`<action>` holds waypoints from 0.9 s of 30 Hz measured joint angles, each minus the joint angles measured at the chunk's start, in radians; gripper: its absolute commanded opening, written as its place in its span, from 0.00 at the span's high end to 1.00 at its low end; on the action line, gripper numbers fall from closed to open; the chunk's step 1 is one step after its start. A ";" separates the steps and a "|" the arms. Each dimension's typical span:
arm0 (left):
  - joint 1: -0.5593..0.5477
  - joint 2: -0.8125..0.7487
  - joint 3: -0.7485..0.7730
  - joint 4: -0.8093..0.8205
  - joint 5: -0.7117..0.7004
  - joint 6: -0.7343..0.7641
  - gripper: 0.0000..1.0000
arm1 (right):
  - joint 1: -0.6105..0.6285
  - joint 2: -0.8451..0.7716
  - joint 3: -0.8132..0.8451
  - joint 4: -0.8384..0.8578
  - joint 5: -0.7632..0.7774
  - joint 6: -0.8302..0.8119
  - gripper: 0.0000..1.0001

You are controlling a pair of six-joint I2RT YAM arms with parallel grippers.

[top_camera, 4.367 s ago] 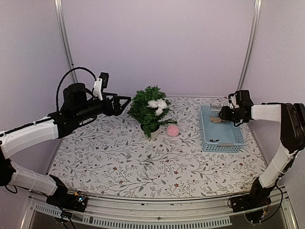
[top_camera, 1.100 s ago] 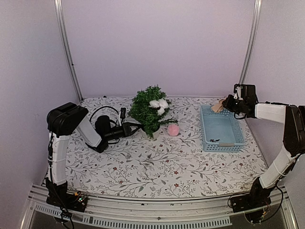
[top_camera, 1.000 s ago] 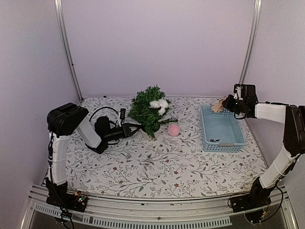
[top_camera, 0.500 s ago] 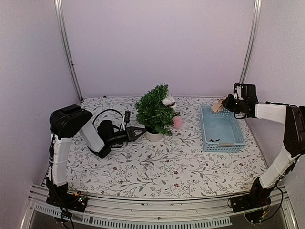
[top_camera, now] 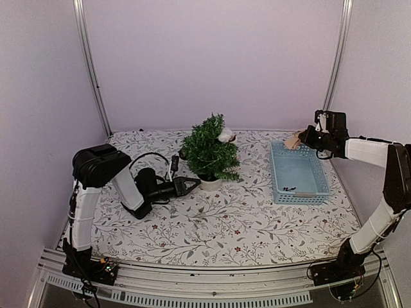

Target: Decorate the small christmas tree

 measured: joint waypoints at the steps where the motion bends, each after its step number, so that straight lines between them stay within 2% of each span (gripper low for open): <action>1: -0.002 0.000 -0.003 0.001 -0.002 0.000 0.89 | 0.001 -0.002 0.000 -0.001 -0.003 -0.001 1.00; 5: -0.010 -0.001 -0.038 0.014 -0.023 0.002 0.85 | 0.004 -0.019 -0.002 -0.001 -0.024 -0.008 1.00; 9: -0.009 -0.044 -0.121 0.018 -0.067 0.021 0.71 | 0.006 -0.061 -0.014 -0.003 -0.066 -0.024 1.00; 13: 0.000 -0.158 -0.212 0.008 -0.113 0.060 0.56 | 0.008 -0.119 -0.027 -0.006 -0.119 -0.037 1.00; 16: 0.005 -0.303 -0.277 -0.032 -0.154 0.115 0.51 | 0.013 -0.192 -0.058 -0.006 -0.179 -0.043 1.00; 21: 0.002 -0.571 -0.333 -0.213 -0.238 0.251 0.50 | 0.037 -0.324 -0.125 0.001 -0.308 -0.051 1.00; 27: -0.024 -0.885 -0.293 -0.586 -0.278 0.436 0.50 | 0.122 -0.477 -0.201 0.026 -0.500 -0.122 1.00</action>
